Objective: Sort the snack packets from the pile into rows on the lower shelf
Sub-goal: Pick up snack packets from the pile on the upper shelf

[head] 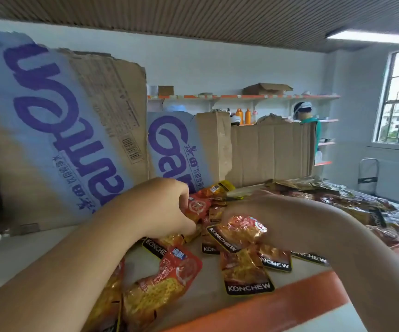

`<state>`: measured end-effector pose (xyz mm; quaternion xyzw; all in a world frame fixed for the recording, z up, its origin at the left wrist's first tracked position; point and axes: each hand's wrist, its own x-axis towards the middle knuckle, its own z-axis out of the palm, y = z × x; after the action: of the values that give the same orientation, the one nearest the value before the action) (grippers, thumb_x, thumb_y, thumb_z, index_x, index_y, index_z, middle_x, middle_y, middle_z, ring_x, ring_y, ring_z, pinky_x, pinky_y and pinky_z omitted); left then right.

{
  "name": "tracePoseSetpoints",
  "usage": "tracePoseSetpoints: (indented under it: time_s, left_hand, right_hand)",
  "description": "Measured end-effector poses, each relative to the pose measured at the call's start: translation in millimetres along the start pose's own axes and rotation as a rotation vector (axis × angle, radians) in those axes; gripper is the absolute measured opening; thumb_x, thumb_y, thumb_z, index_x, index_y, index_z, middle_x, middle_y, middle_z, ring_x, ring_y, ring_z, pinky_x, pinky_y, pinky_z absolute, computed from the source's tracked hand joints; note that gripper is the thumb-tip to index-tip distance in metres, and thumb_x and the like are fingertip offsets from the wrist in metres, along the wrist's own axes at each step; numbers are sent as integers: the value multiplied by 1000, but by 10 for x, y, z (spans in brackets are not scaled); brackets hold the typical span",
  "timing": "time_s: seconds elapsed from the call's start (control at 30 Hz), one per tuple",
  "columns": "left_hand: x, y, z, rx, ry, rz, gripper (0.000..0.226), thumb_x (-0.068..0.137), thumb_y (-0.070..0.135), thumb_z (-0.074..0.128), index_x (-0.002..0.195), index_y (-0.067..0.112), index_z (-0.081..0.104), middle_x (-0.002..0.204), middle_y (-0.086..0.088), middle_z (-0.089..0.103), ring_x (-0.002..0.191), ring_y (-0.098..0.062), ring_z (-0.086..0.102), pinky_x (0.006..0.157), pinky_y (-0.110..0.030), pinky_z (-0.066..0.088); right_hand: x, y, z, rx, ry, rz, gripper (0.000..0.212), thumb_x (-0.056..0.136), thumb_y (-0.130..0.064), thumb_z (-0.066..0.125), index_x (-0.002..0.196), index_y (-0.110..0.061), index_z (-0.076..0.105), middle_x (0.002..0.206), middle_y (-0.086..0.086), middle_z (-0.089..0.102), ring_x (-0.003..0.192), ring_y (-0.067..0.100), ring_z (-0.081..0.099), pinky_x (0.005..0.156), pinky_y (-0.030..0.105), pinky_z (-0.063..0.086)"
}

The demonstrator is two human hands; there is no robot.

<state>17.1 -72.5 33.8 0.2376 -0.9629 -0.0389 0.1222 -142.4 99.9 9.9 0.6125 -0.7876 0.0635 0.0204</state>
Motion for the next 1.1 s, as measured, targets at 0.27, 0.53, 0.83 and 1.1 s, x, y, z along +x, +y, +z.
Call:
tracePoseSetpoints:
  time_s: [0.27, 0.53, 0.83, 1.1]
  left_hand:
    - [97, 25, 196, -12, 51, 57, 31, 75, 54, 77, 94, 38, 57, 94, 16, 60, 81, -4, 58, 59, -23, 42]
    - [117, 21, 278, 13, -19, 59, 37, 74, 58, 79, 100, 41, 59, 101, 17, 60, 83, -3, 60, 67, -26, 55]
    - [164, 28, 346, -46, 115, 161, 37, 75, 49, 81, 102, 41, 57, 99, 20, 57, 84, 2, 54, 62, -19, 45]
    - [165, 26, 349, -25, 131, 199, 40, 77, 47, 81, 107, 43, 56, 113, 18, 59, 96, -6, 57, 71, -21, 51]
  right_hand:
    - [9, 21, 68, 29, 4, -16, 36, 99, -17, 53, 123, -39, 67, 125, -16, 63, 96, 6, 67, 80, 25, 54]
    - [-107, 81, 78, 114, 124, 39, 26, 97, -20, 58, 91, -44, 68, 101, -22, 63, 85, 2, 64, 70, 19, 51]
    - [-72, 1, 178, -134, 196, 456, 56, 73, -77, 67, 94, -27, 52, 88, -8, 58, 76, 13, 54, 65, 32, 49]
    - [-126, 90, 149, 38, 175, 429, 24, 81, -35, 71, 89, -29, 50, 86, -7, 56, 70, 10, 50, 52, 26, 33]
